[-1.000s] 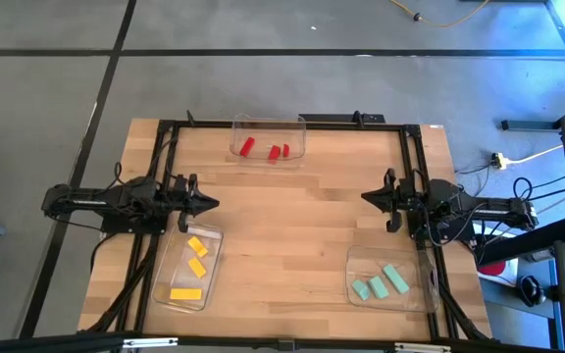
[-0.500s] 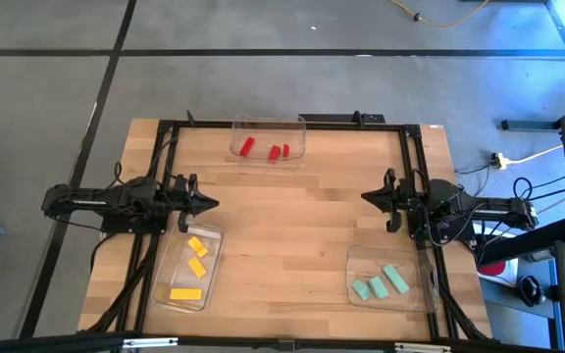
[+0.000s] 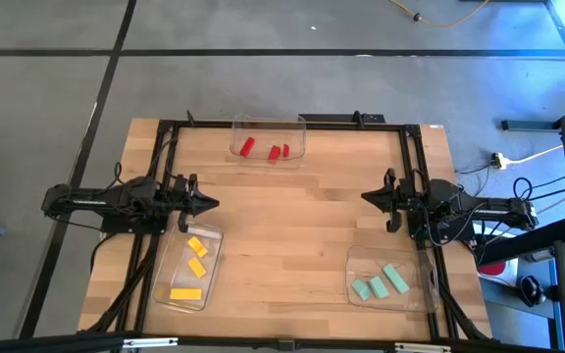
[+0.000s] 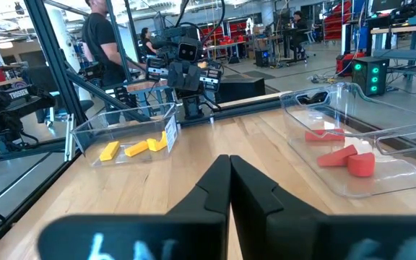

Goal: Sort & place blocks by color
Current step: Return to Home Position

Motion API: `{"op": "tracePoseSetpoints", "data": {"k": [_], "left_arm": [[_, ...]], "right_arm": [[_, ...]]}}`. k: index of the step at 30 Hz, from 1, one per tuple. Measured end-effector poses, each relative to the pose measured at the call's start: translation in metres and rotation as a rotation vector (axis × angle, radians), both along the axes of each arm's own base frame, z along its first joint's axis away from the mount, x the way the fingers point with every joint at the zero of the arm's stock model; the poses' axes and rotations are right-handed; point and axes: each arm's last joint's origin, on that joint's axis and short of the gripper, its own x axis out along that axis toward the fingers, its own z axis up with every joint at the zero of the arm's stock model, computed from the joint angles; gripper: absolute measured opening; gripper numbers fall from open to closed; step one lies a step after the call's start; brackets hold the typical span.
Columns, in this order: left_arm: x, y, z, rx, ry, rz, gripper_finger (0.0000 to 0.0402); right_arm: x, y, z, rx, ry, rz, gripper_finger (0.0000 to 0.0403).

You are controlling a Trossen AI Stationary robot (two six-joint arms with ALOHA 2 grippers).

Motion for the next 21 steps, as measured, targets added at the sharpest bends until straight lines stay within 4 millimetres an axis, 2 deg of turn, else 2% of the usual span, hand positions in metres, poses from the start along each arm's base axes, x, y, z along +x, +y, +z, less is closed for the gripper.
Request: {"op": "tracePoseSetpoints", "data": {"k": [8,21], "left_arm": [[0.0000,0.0000,0.0000,0.000,0.000,0.000,0.0025],[0.0000,0.0000,0.0001,0.000,0.000,0.000,0.0006]], "right_arm": [[0.0000,0.0000,0.0000,0.000,0.000,0.000,0.0012],[0.0000,0.0000,0.0000,0.000,0.000,0.000,0.0012]]}}
